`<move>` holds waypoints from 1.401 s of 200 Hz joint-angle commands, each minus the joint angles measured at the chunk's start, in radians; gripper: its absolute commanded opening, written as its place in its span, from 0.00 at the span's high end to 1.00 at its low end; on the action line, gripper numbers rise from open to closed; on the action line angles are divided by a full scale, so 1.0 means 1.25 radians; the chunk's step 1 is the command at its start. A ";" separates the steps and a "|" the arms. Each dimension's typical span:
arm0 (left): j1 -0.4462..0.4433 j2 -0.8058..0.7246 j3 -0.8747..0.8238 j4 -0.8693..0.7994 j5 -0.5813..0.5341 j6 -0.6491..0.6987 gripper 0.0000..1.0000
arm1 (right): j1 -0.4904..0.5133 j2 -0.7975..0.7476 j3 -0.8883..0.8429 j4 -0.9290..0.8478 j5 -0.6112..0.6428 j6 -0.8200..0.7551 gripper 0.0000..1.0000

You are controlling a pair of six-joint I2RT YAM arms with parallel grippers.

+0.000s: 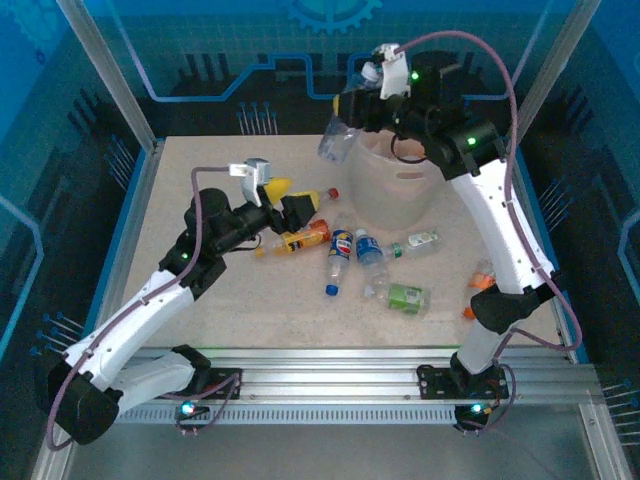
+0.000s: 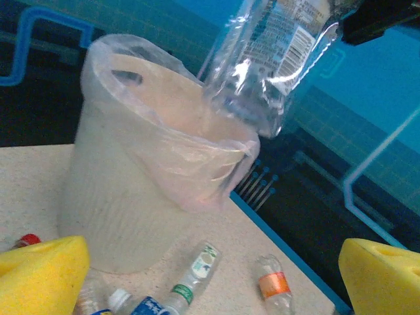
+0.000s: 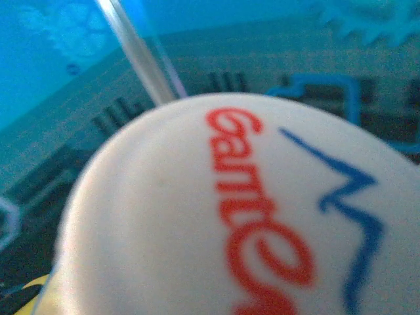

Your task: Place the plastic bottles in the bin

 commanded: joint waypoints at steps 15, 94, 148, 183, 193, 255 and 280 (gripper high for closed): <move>-0.007 -0.034 -0.028 0.013 -0.082 0.039 0.01 | -0.058 0.073 0.079 -0.095 0.219 -0.149 0.56; -0.006 -0.035 -0.033 -0.022 -0.105 0.049 0.01 | -0.122 0.258 0.201 -0.118 0.332 -0.217 0.55; -0.006 -0.031 -0.032 -0.043 -0.129 0.054 0.01 | -0.135 0.334 0.225 -0.166 0.303 -0.193 0.53; -0.005 -0.019 -0.021 -0.062 -0.133 0.058 0.01 | -0.156 0.351 0.214 -0.207 0.218 -0.128 0.52; -0.006 -0.016 -0.017 -0.068 -0.135 0.059 0.01 | -0.161 0.356 0.210 -0.216 0.200 -0.115 0.52; -0.006 -0.006 -0.013 -0.090 -0.146 0.058 0.01 | -0.204 0.390 0.204 -0.268 0.046 -0.038 0.44; -0.006 0.001 -0.003 -0.119 -0.153 0.055 0.01 | -0.215 0.396 0.204 -0.273 0.027 -0.028 0.33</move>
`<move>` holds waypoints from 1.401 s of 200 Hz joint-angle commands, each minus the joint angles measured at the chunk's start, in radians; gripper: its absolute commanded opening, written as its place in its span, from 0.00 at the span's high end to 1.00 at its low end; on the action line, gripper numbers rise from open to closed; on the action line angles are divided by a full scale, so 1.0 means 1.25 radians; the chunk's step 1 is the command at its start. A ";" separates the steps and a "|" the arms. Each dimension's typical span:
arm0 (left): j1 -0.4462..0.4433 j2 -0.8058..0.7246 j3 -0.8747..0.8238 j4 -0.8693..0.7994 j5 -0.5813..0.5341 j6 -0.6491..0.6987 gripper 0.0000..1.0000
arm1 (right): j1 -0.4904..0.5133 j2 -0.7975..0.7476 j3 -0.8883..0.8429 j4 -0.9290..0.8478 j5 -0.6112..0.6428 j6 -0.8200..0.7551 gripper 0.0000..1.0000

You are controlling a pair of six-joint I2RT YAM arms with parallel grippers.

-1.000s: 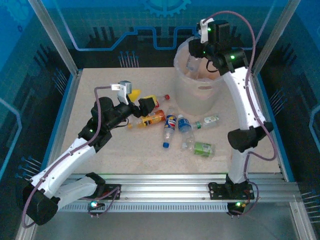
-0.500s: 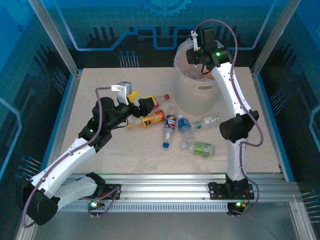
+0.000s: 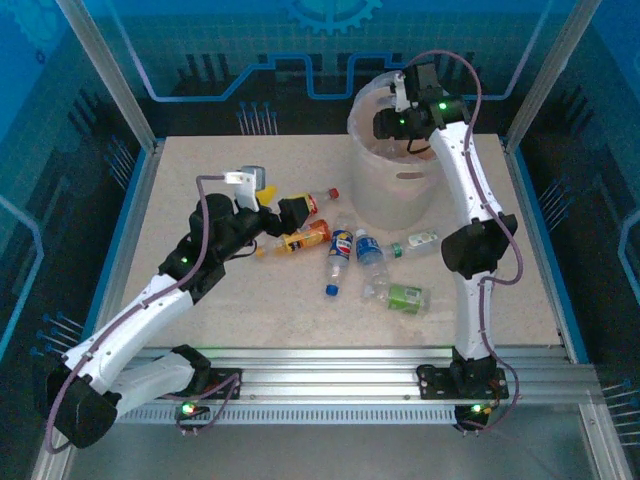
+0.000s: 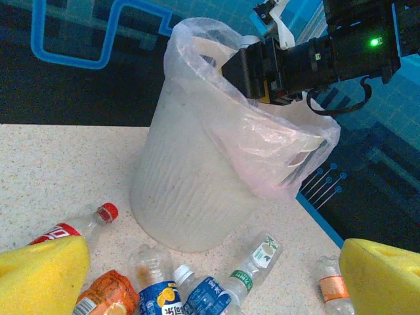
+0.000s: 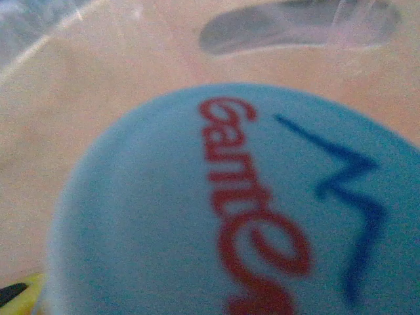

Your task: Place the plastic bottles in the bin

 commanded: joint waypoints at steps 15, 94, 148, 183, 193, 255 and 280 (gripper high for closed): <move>-0.005 0.012 0.025 -0.045 -0.024 0.017 0.01 | -0.024 0.009 0.010 -0.025 -0.072 0.035 0.25; -0.006 0.014 0.030 -0.082 -0.050 0.018 0.01 | -0.031 -0.057 0.027 -0.024 -0.086 0.032 0.10; -0.005 0.037 0.055 -0.149 -0.071 0.033 0.01 | -0.025 -0.158 -0.005 -0.027 -0.077 0.034 0.00; -0.005 0.053 0.065 -0.188 -0.074 0.039 0.01 | 0.003 -0.264 -0.126 0.005 -0.052 0.028 0.00; -0.006 0.059 0.068 -0.203 -0.077 0.042 0.01 | 0.013 -0.302 -0.173 0.018 -0.033 0.028 0.00; 0.002 0.149 0.143 -0.371 -0.126 0.125 0.01 | 0.067 -0.580 -0.551 0.140 0.070 0.074 0.00; 0.039 0.215 0.195 -0.436 -0.136 0.178 0.01 | 0.075 -0.673 -0.675 0.161 0.104 0.099 0.00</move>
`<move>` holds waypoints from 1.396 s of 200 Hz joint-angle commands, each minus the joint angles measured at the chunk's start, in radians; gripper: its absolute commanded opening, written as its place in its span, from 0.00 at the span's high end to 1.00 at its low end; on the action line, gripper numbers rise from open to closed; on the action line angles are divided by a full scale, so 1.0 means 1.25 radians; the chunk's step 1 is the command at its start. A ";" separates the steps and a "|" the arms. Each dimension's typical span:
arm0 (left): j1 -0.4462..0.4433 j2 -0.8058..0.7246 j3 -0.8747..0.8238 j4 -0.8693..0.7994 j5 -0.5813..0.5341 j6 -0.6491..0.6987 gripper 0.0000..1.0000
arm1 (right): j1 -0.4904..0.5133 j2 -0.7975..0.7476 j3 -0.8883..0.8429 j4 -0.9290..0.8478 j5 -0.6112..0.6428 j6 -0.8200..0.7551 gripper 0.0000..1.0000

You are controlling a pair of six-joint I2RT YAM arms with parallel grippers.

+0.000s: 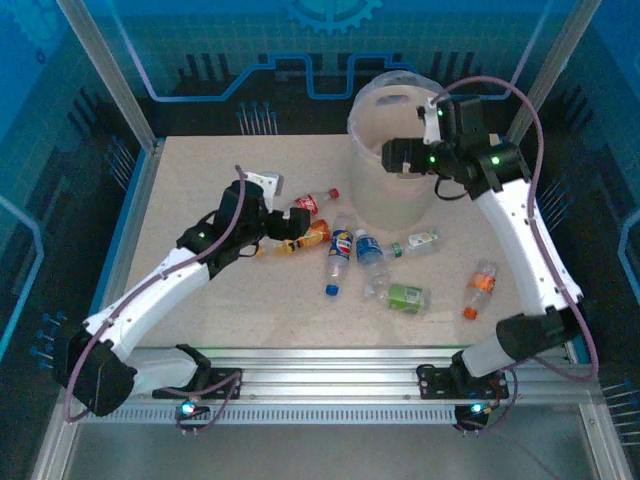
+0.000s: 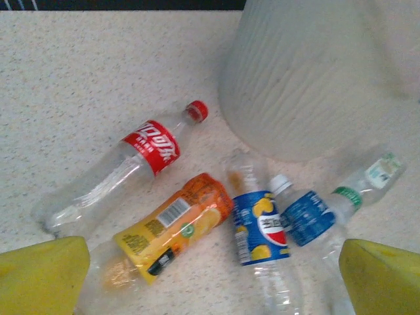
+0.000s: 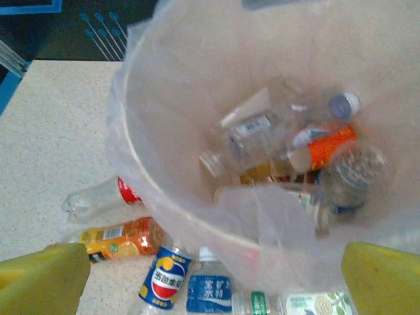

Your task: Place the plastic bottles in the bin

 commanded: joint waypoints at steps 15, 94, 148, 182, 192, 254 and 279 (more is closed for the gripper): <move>0.063 0.098 0.097 -0.133 -0.021 0.113 0.01 | 0.013 -0.125 -0.133 0.058 0.078 0.049 0.00; 0.176 0.412 0.357 -0.349 0.006 0.291 0.01 | 0.013 -0.235 -0.253 0.085 0.105 0.115 0.00; 0.188 0.558 0.487 -0.432 0.057 0.351 0.04 | 0.011 -0.222 -0.242 0.070 0.135 0.113 0.00; 0.188 0.611 0.525 -0.441 0.072 0.358 0.07 | 0.012 -0.223 -0.241 0.072 0.147 0.118 0.00; 0.189 0.625 0.535 -0.441 0.074 0.361 0.07 | 0.012 -0.225 -0.243 0.074 0.149 0.119 0.00; 0.189 0.708 0.605 -0.454 0.097 0.369 0.10 | 0.010 -0.228 -0.248 0.079 0.157 0.124 0.00; 0.189 0.730 0.621 -0.456 0.109 0.371 0.10 | 0.010 -0.226 -0.249 0.082 0.158 0.125 0.00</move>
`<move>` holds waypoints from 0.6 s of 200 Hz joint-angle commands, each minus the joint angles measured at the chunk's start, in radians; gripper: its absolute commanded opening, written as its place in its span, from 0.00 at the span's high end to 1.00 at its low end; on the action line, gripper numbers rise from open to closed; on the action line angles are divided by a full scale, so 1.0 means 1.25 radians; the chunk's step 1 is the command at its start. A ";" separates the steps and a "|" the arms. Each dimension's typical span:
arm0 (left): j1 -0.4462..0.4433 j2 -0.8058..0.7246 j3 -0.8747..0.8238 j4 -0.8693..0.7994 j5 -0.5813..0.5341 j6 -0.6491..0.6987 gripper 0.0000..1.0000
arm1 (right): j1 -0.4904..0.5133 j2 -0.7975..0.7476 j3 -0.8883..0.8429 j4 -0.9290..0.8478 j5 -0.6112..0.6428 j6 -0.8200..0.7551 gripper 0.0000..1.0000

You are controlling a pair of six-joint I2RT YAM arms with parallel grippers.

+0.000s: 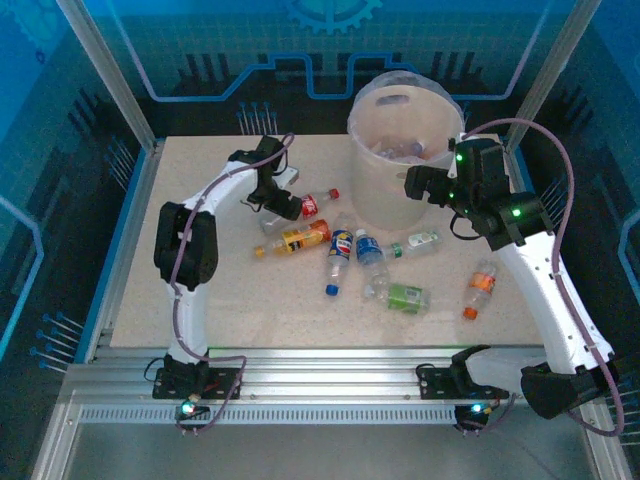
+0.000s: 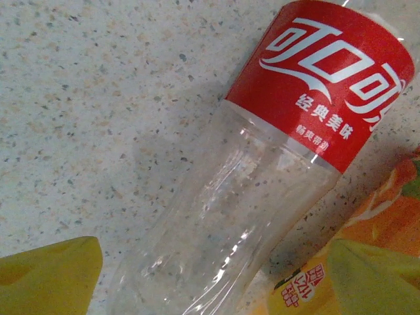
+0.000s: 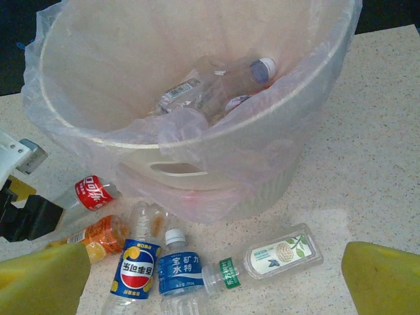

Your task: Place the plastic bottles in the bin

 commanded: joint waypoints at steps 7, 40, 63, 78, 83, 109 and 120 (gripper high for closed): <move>0.005 0.030 0.036 -0.030 0.033 0.015 0.10 | 0.006 -0.002 0.003 0.019 0.018 0.013 0.00; 0.007 0.054 0.045 -0.026 0.030 0.010 0.09 | 0.006 0.005 0.002 0.022 0.018 0.014 0.00; 0.015 0.068 0.046 -0.013 0.032 -0.007 0.09 | 0.005 0.010 0.000 0.024 0.017 0.015 0.00; 0.023 0.079 0.050 -0.008 0.036 -0.022 0.09 | 0.004 0.013 -0.001 0.025 0.015 0.016 0.00; 0.026 0.083 0.051 -0.007 0.036 -0.027 0.10 | 0.005 0.013 -0.001 0.026 0.014 0.016 0.00; 0.041 0.096 0.051 0.005 0.038 -0.056 0.11 | 0.005 0.016 -0.001 0.027 0.014 0.015 0.00; 0.046 0.100 0.050 0.010 0.035 -0.069 0.11 | 0.003 0.017 -0.002 0.027 0.015 0.015 0.00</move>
